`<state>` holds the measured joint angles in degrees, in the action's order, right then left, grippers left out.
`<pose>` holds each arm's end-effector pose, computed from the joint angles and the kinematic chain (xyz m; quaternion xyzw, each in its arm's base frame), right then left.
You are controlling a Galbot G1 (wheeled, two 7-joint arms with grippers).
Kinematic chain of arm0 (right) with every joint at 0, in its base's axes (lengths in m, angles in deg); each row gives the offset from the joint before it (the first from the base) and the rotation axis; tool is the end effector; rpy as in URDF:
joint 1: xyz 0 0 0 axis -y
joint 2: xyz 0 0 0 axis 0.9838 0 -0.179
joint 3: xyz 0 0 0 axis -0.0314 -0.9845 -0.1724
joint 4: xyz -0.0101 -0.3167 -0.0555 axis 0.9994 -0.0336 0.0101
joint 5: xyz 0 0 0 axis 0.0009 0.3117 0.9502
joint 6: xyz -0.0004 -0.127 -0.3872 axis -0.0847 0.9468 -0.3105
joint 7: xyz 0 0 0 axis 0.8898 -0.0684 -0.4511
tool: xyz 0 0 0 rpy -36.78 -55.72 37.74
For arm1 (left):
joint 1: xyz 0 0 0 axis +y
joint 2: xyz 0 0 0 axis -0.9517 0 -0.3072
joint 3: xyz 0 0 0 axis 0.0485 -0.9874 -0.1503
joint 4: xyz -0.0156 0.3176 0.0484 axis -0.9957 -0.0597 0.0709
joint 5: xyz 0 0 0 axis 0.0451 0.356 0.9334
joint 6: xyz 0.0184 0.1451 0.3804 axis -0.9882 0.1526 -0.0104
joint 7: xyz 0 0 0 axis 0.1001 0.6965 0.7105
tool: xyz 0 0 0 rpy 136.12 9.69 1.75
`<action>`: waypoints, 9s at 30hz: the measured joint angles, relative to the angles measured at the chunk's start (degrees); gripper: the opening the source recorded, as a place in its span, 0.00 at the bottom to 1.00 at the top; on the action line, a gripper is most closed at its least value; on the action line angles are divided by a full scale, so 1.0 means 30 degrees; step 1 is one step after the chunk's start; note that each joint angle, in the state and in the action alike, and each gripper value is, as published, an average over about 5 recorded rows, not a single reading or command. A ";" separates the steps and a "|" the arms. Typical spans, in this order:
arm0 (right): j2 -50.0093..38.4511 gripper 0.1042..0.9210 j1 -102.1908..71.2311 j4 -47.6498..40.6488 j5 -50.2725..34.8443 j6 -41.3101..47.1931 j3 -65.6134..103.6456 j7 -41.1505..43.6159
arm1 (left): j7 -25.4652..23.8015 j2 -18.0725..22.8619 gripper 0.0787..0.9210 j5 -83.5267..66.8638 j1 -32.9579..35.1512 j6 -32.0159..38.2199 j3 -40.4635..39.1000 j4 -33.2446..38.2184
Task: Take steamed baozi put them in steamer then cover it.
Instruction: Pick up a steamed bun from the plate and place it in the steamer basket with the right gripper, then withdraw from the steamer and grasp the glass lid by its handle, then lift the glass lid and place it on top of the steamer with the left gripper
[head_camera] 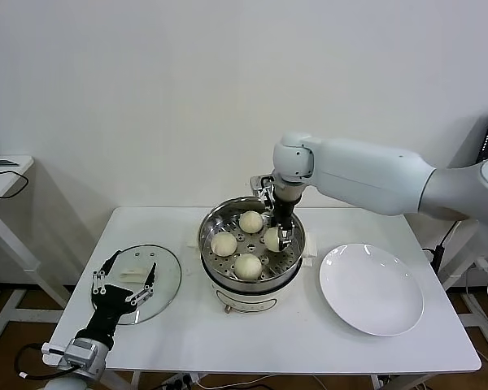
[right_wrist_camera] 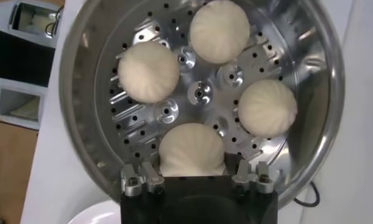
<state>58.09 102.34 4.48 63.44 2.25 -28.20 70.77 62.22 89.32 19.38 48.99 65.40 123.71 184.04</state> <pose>0.5863 0.1511 -0.0894 0.5510 -0.4686 0.5505 0.4169 0.2419 0.0834 -0.2447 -0.0702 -0.9812 -0.1799 0.0024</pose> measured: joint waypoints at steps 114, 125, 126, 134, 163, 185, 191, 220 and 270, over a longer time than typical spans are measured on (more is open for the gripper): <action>0.2433 0.88 -3.9757 1.4349 -0.1850 -1.6213 3.7071 -2.3062 | 0.9341 0.0134 0.88 2.4343 -0.3194 0.6977 0.0779 -1.0539; 0.2512 0.88 -3.9625 1.3992 -0.1630 -1.6396 3.6982 -2.3010 | 0.9534 -0.0008 0.88 2.5504 -0.5053 0.6456 0.0713 -1.2345; 0.2513 0.88 -3.9624 1.3965 -0.1608 -1.6412 3.6968 -2.3005 | 0.9539 -0.0010 0.88 2.5569 -0.5210 0.6411 0.0704 -1.2504; 0.2503 0.88 -3.9630 1.3769 -0.1422 -1.6501 3.6905 -2.2963 | 0.9581 0.0015 0.88 2.5932 -0.6372 0.6084 0.0666 -1.3635; 0.2545 0.88 -3.9769 1.3483 -0.0920 -1.6960 3.6819 -2.2865 | 0.9461 0.0098 0.33 2.6689 -0.8265 0.5615 0.0462 -1.6073; 0.2540 0.88 -3.9807 1.3664 -0.0918 -1.7063 3.6876 -2.2846 | 0.9566 0.0137 0.13 2.6184 -0.6527 0.4681 0.1369 -1.1707; 0.2410 0.88 -3.9749 1.3643 -0.1065 -1.7031 3.7005 -2.2844 | 0.8475 -0.0393 0.13 2.5105 -0.4852 0.3649 0.1244 -0.8547; 0.2736 0.88 -3.9586 1.2946 -0.1073 -1.7145 3.8035 -2.2699 | 0.0759 -0.3640 0.13 2.3804 -0.6185 -0.7374 -0.8872 -0.0142; 0.3797 0.88 -3.9412 1.1547 0.0843 -1.7350 3.7776 -2.2803 | -0.0474 0.2484 0.13 2.8175 -1.2858 -1.1098 -1.6443 -0.8108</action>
<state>69.48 -15.89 39.12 65.97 -49.80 85.13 2.36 60.79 96.77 103.90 10.42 32.11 74.38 159.72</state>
